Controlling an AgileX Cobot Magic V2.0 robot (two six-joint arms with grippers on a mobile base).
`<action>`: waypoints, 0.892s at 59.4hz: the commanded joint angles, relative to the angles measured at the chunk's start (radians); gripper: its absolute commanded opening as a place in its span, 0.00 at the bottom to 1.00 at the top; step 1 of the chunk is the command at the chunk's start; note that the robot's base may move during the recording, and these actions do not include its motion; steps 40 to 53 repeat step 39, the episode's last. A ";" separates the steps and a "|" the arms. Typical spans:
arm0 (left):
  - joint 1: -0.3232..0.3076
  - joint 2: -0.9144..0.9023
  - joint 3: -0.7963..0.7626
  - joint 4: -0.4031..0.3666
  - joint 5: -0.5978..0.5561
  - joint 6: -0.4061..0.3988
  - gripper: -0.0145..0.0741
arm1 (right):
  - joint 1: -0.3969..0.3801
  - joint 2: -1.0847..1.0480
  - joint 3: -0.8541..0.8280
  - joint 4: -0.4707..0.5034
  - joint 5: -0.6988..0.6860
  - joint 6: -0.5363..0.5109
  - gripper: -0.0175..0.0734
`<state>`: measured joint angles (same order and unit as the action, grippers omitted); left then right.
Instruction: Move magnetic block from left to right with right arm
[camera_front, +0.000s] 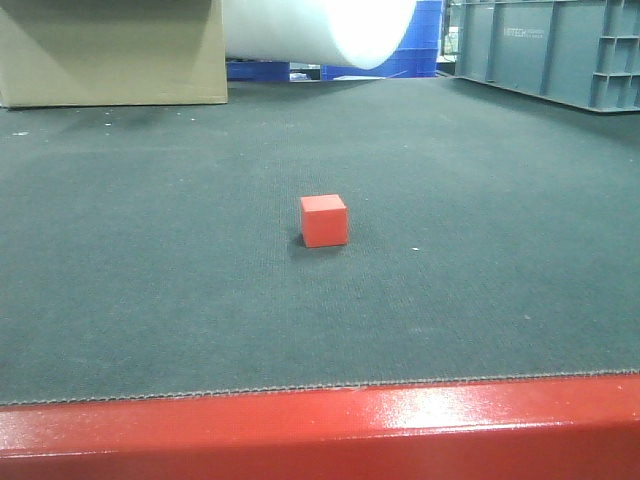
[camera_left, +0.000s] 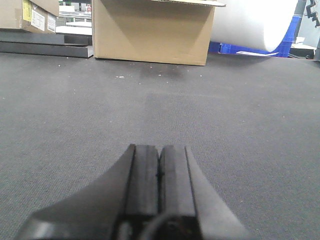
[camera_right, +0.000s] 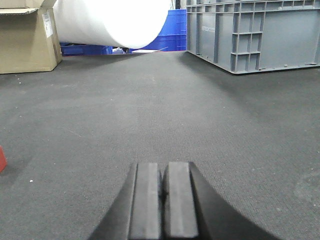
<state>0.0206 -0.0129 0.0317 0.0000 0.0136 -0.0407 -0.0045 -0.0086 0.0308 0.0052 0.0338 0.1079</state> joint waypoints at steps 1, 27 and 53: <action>-0.003 -0.013 0.009 0.000 -0.088 -0.007 0.03 | -0.008 -0.020 -0.005 0.000 -0.085 -0.011 0.26; -0.003 -0.013 0.009 0.000 -0.088 -0.007 0.03 | -0.008 -0.020 -0.005 0.000 -0.085 -0.011 0.26; -0.003 -0.013 0.009 0.000 -0.088 -0.007 0.03 | -0.008 -0.020 -0.005 0.000 -0.085 -0.011 0.26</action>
